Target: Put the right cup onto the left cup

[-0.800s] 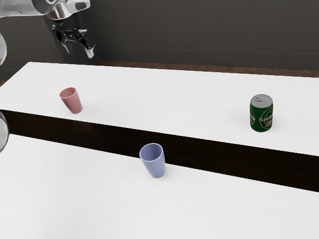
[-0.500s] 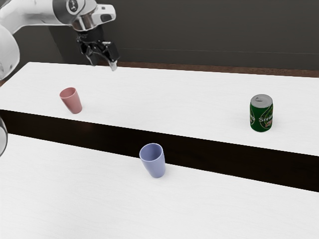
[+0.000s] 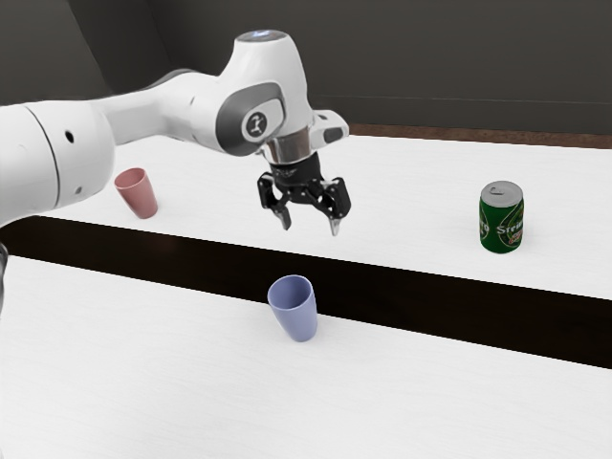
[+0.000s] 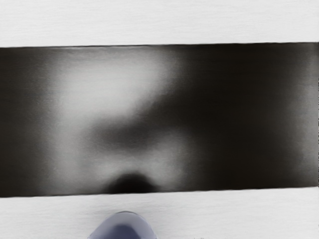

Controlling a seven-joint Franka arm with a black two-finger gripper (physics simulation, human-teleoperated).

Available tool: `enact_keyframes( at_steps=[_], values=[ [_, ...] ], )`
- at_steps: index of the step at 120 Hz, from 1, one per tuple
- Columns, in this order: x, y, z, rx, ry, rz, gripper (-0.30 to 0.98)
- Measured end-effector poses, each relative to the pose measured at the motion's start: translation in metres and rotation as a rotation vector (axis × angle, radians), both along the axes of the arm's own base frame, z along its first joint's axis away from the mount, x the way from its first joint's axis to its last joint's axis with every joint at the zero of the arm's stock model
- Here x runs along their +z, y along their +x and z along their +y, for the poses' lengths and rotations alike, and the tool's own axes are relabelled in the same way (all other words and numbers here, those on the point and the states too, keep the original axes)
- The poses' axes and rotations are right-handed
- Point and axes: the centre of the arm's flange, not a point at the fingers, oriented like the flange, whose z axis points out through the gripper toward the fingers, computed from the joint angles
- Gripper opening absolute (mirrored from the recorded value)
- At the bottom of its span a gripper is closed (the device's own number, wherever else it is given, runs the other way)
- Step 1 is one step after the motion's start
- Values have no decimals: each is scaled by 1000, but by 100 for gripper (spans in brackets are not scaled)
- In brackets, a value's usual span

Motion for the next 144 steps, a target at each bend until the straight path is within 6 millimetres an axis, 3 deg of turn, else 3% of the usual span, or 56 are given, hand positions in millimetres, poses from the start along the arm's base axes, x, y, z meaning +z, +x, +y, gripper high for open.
enact_keyframes(
  at_steps=[31, 45, 71, 95, 101, 122, 144],
  values=[
    [-27, -50, -8, 105, -14, -23, 67],
    [-40, -62, -17, 134, -14, -29, 67],
    [-62, -72, -28, 187, -17, -34, 67],
    [-76, -64, -3, 286, -17, -38, 64],
    [-77, -61, 5, 313, -18, -40, 58],
    [-77, -54, 20, 370, -22, -48, 17],
    [-77, -57, 9, 370, -23, -51, -1]
  ],
)
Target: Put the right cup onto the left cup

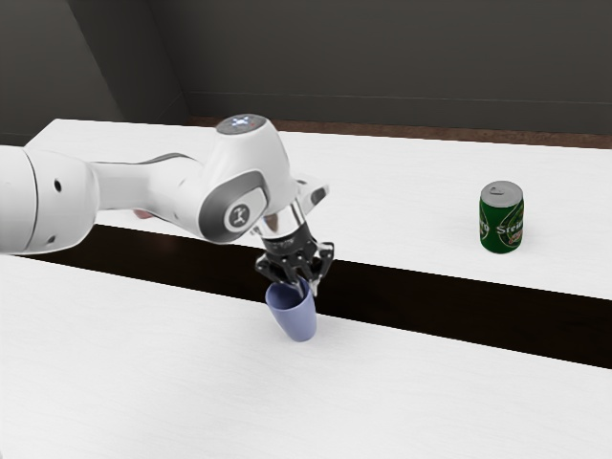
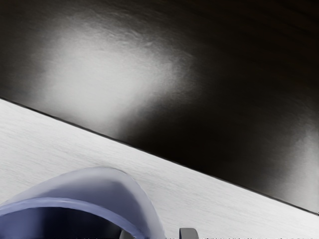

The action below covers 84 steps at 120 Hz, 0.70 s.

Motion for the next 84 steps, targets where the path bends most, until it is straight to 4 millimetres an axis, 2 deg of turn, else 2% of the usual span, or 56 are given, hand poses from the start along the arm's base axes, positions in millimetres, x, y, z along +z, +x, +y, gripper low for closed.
enact_keyframes(
  at_steps=[17, 58, 84],
  values=[
    [-8, -4, -6, 0, 7, 13, -6],
    [-24, 0, 1, 43, 22, 34, -10],
    [-16, 3, 4, 62, 15, 23, -9]
  ],
)
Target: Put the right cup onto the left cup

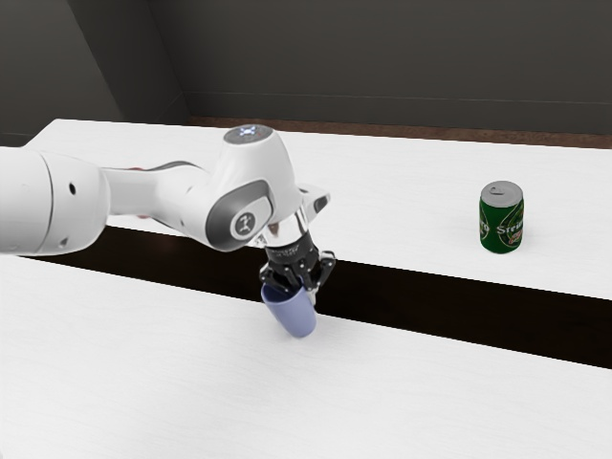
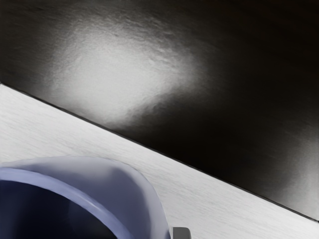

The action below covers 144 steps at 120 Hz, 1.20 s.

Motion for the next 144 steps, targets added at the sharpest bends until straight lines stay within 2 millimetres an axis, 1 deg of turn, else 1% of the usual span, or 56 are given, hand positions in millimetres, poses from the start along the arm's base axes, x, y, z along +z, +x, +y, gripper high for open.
enact_keyframes(
  at_steps=[9, 13, 17, 21, 30, 36, 40, 49, 54, 57, 61, 64, 67, 70, 73, 76, 78, 80, 84, 87, 90, 96, 112, 116, 121, 128, 137, 144],
  values=[
    [9, 1, 1, 2, -3, -6, -9],
    [17, 2, 1, 0, -3, -13, -9],
    [32, 8, 1, -5, 1, -26, -9],
    [50, 14, 2, -13, 10, -45, -9],
    [92, 25, 11, -29, 40, -84, -9],
    [110, 31, 18, -33, 63, -97, -9],
    [119, 36, 22, -37, 83, -105, -9],
    [133, 47, 34, -44, 133, -119, -9],
    [140, 56, 41, -41, 155, -129, -9],
    [142, 64, 49, -31, 168, -131, -9],
    [145, 77, 70, -1, 184, -133, -9],
    [147, 90, 98, 44, 197, -132, -9],
    [149, 104, 140, 110, 211, -127, -9],
    [150, 114, 191, 189, 225, -118, -9],
    [150, 119, 245, 270, 237, -106, -9],
    [149, 118, 291, 337, 247, -92, -9],
    [148, 116, 316, 372, 252, -83, -9],
    [147, 115, 336, 400, 257, -76, -9],
    [145, 115, 363, 434, 265, -67, -9],
    [144, 118, 375, 445, 270, -62, -9],
    [142, 123, 382, 449, 274, -58, -9],
    [139, 135, 392, 448, 283, -55, -9],
    [144, 168, 421, 448, 296, -68, -9],
    [142, 175, 426, 446, 297, -70, -9],
    [137, 185, 429, 435, 293, -70, -9],
    [121, 198, 433, 417, 278, -57, -9],
    [104, 205, 443, 408, 270, -39, -9],
    [99, 212, 450, 403, 269, -43, -9]
  ],
)
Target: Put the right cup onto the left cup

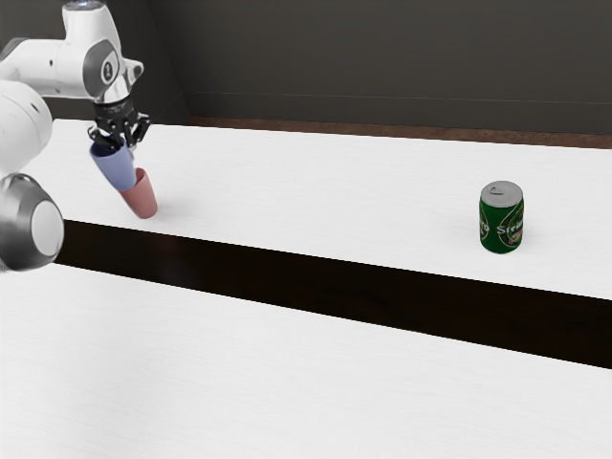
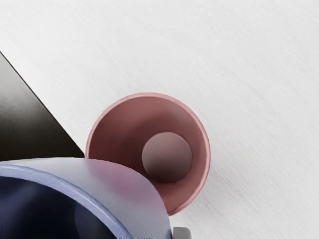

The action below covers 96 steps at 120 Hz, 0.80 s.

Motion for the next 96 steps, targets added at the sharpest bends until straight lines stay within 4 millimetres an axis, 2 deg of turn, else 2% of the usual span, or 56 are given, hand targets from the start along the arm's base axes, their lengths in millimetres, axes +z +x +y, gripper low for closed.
enact_keyframes(
  at_steps=[33, 96],
  values=[
    [13, 21, 7, -49, 24, -35, -9],
    [-20, 31, 17, -105, -3, 6, -9]
  ],
)
